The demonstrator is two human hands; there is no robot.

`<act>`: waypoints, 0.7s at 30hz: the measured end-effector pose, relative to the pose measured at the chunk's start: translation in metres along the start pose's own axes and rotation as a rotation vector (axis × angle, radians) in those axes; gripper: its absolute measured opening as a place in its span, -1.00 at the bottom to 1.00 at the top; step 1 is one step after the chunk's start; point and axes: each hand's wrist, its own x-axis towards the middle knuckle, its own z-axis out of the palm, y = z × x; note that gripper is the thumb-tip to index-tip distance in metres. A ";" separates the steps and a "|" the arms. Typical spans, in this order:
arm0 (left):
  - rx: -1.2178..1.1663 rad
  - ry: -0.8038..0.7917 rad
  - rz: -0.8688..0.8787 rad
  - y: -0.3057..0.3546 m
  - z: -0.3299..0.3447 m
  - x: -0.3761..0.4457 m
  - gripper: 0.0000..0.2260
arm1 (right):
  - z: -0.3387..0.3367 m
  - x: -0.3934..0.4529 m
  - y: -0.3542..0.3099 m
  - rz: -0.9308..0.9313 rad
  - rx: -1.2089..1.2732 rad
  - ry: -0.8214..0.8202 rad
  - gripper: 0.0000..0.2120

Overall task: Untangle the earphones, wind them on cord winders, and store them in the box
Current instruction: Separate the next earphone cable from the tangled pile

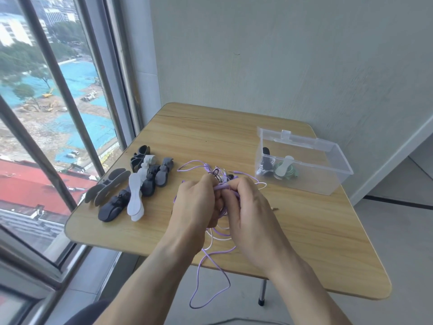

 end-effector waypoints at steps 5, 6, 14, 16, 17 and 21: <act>-0.037 -0.007 -0.067 0.004 -0.008 -0.001 -0.79 | 0.007 0.000 -0.006 -0.131 -0.022 0.034 -0.74; -0.041 -0.011 -0.089 0.004 -0.010 0.000 -0.79 | 0.008 -0.001 -0.006 -0.154 -0.030 0.042 -0.72; -0.194 0.099 -0.028 0.009 -0.022 0.005 -0.88 | 0.014 0.004 -0.006 -0.122 0.061 0.164 -0.75; -0.034 0.232 0.127 0.007 -0.033 0.013 -0.90 | 0.013 0.005 -0.007 -0.113 0.065 0.216 -0.76; 0.122 0.301 0.233 0.005 -0.041 0.018 -0.85 | 0.011 0.006 -0.006 -0.097 0.069 0.238 -0.78; 0.801 0.527 0.503 0.004 -0.076 0.029 -0.76 | 0.001 0.009 0.005 -0.018 0.050 0.259 -0.82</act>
